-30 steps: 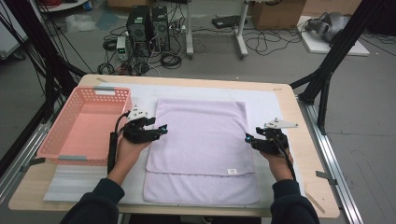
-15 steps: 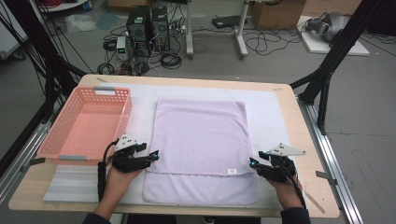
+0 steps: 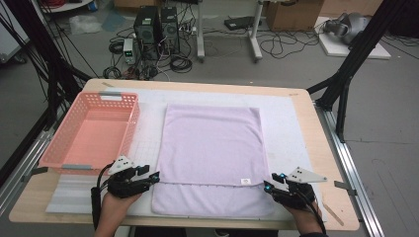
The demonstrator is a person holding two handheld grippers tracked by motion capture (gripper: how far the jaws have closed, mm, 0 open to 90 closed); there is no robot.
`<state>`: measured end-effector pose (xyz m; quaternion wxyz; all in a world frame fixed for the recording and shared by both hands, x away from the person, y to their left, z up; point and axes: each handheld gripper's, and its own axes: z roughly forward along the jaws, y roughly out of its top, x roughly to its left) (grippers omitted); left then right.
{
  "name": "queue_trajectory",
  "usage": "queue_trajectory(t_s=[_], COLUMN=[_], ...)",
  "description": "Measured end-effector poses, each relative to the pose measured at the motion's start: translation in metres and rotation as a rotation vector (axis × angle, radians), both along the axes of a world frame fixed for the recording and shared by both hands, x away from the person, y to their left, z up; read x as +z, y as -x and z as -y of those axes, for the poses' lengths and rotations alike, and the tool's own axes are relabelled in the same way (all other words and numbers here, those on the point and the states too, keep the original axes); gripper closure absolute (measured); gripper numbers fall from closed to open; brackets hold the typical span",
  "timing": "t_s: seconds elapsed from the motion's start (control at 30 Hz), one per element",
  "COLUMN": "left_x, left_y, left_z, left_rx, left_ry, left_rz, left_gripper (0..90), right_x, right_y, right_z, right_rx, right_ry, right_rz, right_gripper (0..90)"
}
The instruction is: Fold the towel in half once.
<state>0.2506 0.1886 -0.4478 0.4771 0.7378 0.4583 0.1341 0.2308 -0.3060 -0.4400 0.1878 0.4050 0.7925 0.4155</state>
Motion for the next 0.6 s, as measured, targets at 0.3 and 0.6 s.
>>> queue_trajectory(t_s=[0.3,0.6], left_x=[-0.003,-0.001], left_y=[0.002,0.005], left_z=[0.011,0.017], left_rx=[-0.047,-0.069], left_ry=[-0.062,-0.136], left_rz=[-0.024,0.012], left_gripper=[61.1,84.2], right_x=[-0.002,-0.008], right_y=[0.0,-0.001], right_z=[0.0,-0.009], right_rx=[0.021,0.055], right_ry=[0.017,0.053], right_rz=[-0.002,0.014], right_gripper=[54.9,54.7])
